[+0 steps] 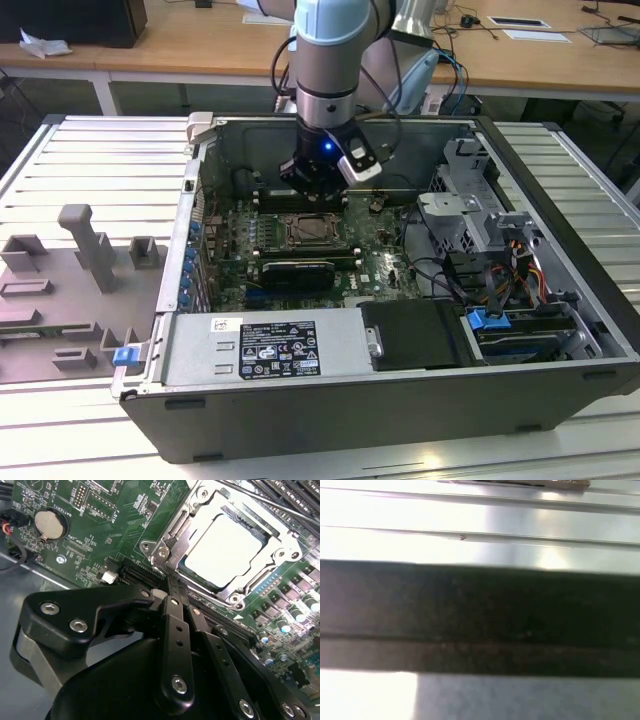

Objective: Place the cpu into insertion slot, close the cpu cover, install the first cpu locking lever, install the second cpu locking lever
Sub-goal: 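Install the first cpu locking lever, then install the second cpu locking lever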

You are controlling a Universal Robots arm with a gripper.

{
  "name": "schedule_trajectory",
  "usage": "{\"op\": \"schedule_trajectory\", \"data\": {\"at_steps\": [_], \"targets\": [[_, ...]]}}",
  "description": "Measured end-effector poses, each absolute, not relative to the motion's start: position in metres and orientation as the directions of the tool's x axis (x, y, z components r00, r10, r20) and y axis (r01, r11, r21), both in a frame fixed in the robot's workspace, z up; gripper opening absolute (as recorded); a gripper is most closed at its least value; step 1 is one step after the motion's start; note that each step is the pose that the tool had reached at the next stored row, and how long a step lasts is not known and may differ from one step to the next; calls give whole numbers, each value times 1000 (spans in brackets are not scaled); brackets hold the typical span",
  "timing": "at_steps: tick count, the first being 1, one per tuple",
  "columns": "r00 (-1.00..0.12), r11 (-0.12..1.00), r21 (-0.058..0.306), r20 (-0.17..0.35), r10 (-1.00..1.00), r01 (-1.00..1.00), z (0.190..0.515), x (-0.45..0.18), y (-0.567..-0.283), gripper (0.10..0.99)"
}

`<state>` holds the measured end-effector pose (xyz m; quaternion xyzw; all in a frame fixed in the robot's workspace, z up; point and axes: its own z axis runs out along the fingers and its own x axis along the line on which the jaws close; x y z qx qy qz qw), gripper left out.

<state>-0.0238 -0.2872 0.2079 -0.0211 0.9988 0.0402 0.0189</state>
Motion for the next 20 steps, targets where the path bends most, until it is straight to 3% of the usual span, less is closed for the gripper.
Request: {"op": "schedule_trajectory", "data": {"at_steps": [20], "targets": [[-998,996,79,-39,-41,-44,210,-24,-293,106]]}}
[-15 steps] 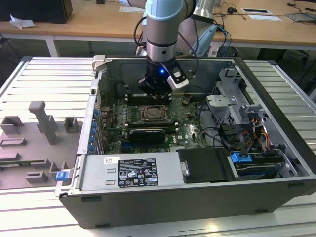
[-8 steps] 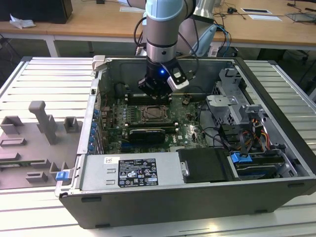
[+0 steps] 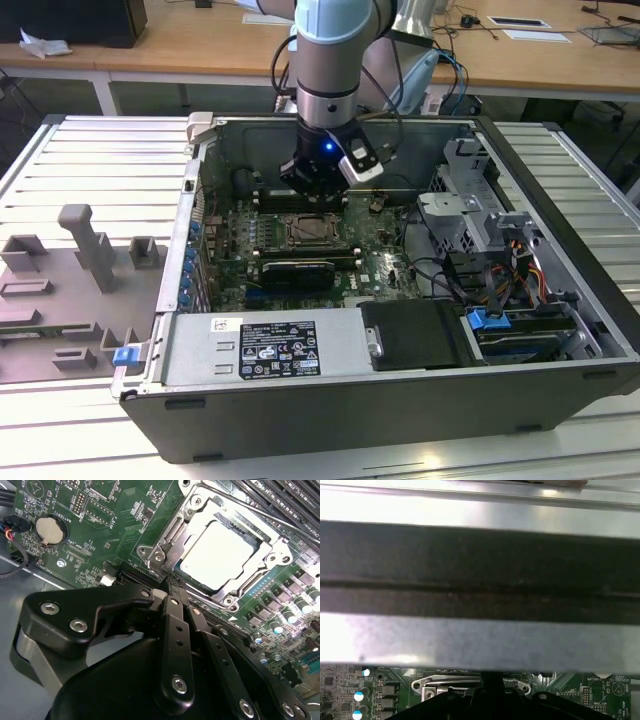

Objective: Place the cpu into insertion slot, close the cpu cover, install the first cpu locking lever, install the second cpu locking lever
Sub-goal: 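Install the second cpu locking lever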

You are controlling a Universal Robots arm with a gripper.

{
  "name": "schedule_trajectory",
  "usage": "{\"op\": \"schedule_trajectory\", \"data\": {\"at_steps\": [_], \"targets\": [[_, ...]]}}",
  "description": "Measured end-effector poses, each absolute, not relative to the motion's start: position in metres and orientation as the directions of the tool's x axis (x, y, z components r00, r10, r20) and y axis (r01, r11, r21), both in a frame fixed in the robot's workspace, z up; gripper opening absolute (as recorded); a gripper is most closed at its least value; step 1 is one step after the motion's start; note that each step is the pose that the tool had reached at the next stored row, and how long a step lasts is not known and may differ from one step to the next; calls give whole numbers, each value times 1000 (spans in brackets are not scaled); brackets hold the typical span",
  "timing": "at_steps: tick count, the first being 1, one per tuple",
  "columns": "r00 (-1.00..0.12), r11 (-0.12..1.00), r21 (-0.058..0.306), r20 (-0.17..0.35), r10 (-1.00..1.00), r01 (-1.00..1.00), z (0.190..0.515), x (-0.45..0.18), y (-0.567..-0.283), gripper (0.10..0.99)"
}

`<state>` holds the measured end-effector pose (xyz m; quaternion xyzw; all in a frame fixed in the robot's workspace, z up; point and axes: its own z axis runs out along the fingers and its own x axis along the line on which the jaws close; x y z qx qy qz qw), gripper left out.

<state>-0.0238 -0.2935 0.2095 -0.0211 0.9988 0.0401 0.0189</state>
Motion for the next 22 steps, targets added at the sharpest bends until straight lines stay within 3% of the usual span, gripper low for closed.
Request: {"op": "schedule_trajectory", "data": {"at_steps": [7,9,22], "targets": [[-998,996,79,-39,-41,-44,212,-24,-298,106],[-998,996,79,-39,-41,-44,235,-24,-299,106],[-998,996,80,-39,-41,-44,234,-26,-332,106]]}}
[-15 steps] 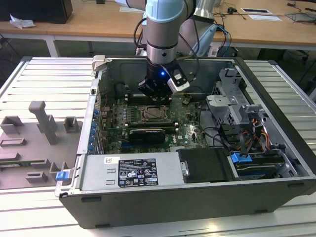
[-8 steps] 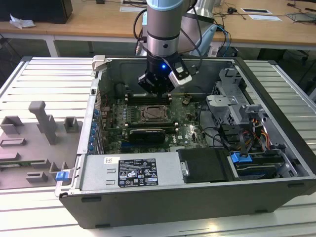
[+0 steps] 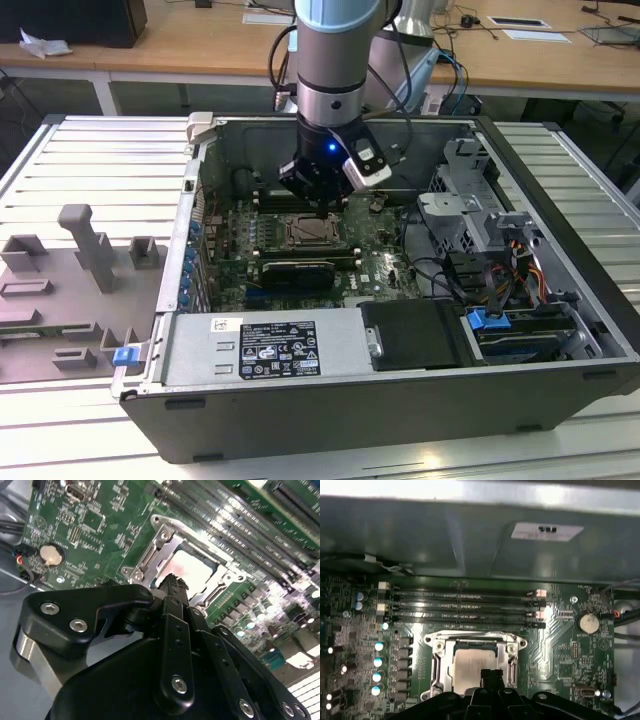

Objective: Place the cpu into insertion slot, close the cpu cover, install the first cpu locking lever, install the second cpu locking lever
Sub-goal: 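Install the second cpu locking lever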

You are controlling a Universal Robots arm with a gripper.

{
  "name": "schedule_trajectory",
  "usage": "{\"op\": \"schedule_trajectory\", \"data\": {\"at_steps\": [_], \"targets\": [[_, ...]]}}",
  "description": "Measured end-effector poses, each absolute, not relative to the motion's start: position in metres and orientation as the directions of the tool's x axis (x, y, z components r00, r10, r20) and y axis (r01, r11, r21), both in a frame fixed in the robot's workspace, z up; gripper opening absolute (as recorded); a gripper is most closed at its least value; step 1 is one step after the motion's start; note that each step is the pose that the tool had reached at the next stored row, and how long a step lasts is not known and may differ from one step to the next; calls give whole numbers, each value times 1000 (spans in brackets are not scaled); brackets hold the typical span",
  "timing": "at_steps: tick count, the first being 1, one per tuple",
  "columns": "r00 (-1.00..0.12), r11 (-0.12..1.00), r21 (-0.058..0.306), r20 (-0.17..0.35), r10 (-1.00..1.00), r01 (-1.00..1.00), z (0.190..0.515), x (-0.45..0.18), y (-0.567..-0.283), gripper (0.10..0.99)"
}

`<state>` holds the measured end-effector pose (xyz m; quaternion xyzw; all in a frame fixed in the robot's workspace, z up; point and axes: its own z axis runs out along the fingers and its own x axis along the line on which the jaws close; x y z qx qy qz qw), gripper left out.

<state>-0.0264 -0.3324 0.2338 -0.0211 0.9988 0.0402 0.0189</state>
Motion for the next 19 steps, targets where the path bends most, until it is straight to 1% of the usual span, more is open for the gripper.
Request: {"op": "schedule_trajectory", "data": {"at_steps": [4,8,13,19], "targets": [[-998,996,80,-39,-41,-44,234,-27,-339,106],[-998,996,80,-40,-41,-44,242,-27,-342,106],[-998,996,80,-40,-41,-44,242,-27,-361,106],[-999,995,85,-33,-40,-43,239,-29,-375,106]]}}
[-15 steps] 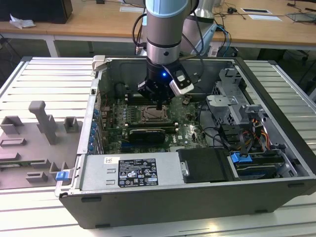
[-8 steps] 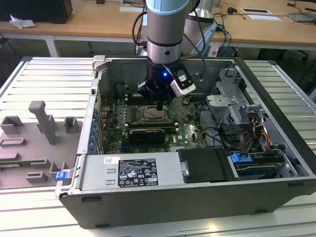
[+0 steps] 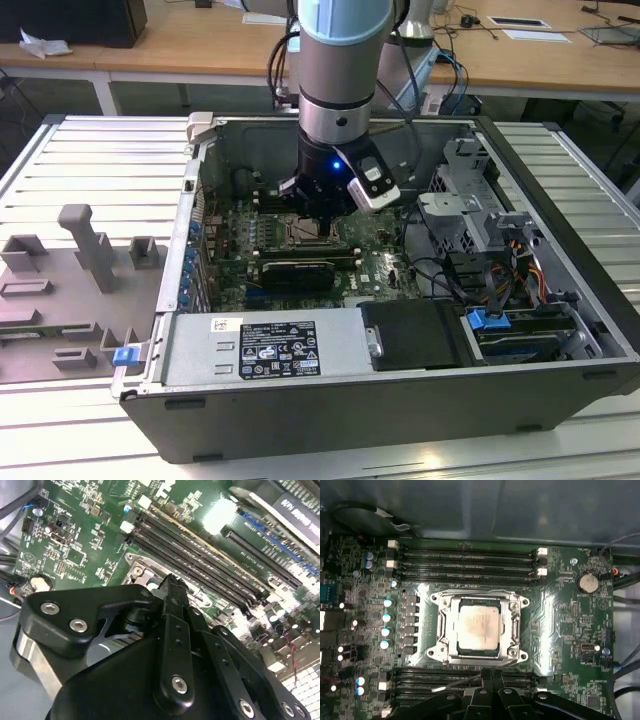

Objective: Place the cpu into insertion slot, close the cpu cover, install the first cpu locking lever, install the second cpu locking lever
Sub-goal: 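Install the second cpu locking lever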

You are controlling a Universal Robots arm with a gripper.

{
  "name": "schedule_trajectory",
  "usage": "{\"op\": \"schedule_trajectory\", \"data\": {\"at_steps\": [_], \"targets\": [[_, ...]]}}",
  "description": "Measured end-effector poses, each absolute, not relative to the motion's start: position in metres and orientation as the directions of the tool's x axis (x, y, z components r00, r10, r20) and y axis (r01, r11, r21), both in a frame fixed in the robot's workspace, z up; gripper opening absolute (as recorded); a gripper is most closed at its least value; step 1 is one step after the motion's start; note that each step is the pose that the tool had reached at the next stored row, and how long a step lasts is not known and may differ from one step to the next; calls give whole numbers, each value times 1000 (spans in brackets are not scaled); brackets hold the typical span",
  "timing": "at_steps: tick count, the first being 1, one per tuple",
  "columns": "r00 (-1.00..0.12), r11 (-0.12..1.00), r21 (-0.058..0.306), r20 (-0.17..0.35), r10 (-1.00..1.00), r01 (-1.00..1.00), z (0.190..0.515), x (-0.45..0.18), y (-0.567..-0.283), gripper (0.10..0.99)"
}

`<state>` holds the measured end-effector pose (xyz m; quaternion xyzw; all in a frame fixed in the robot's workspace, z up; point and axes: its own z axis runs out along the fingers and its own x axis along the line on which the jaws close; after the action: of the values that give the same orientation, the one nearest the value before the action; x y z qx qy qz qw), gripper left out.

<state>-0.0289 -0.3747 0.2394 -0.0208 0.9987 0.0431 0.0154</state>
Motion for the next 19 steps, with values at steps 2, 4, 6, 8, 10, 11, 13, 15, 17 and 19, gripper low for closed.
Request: {"op": "schedule_trajectory", "data": {"at_steps": [2,4,6,8,10,11,13,15,17,19], "targets": [[-999,995,86,-33,-40,-43,239,-39,-377,106],[-999,995,86,-33,-41,-43,238,-40,-377,106],[-999,995,86,-33,-40,-43,238,-42,-377,106],[-999,995,86,-32,-40,-43,237,-43,-377,106],[-999,995,86,-33,-41,-43,236,-43,-377,106],[-999,995,86,-32,-40,-43,236,-43,-377,106],[-999,995,86,-33,-40,-43,236,-46,-377,106],[-999,995,86,-33,-41,-43,236,-46,-378,106],[-998,995,86,-36,-42,-45,235,-47,-378,106],[-998,995,87,-37,-44,-47,235,-48,-379,106]]}}
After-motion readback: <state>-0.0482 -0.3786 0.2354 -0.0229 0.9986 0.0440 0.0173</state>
